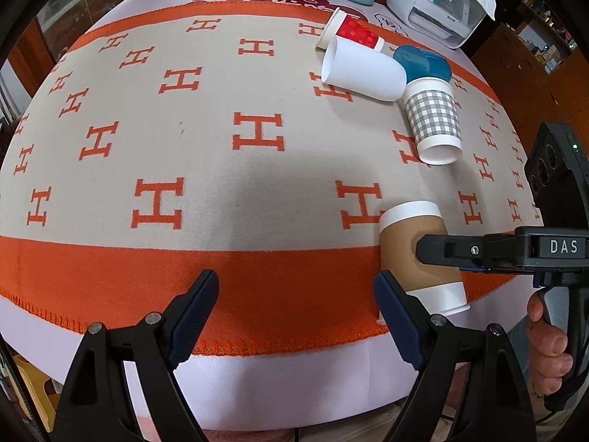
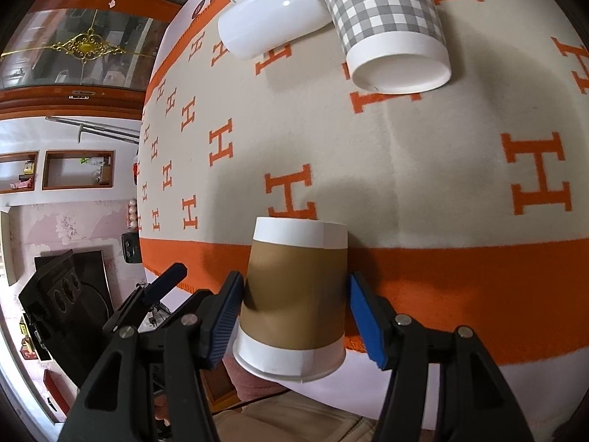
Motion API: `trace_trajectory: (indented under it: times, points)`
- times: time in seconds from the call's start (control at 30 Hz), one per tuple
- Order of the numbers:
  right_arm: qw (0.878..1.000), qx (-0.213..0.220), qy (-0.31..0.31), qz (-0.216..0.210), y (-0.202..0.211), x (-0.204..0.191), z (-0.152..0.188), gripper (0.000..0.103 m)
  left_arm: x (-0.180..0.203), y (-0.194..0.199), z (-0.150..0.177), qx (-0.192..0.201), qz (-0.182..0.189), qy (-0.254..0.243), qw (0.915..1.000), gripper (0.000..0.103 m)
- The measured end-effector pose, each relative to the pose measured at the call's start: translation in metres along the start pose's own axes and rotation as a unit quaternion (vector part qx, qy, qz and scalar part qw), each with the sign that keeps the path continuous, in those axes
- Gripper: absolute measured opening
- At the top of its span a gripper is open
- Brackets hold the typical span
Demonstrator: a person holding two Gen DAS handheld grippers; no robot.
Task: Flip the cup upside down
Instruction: 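Close the right tool on the brown cup while the left tool releases it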
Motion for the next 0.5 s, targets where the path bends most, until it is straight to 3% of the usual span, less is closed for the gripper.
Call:
trace_trajectory:
  times: [0.5]
  points:
    - [1.0,0.016,0.026,-0.006,0.0066,-0.0018,0.0068,0.058,0.0044,-0.0038,-0.001,-0.001,-0.005,-0.007,1.0,0.085]
Point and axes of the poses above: each gripper's, at about its wrist camera, not at the fingertips, and y roughly against the way its jaws point, x to its right, z to its underside, the point moved 2 cm from there along -y, roughly the way its jaws point, and after that the axes turned 13 degrees about z, right-handed, at the moved point
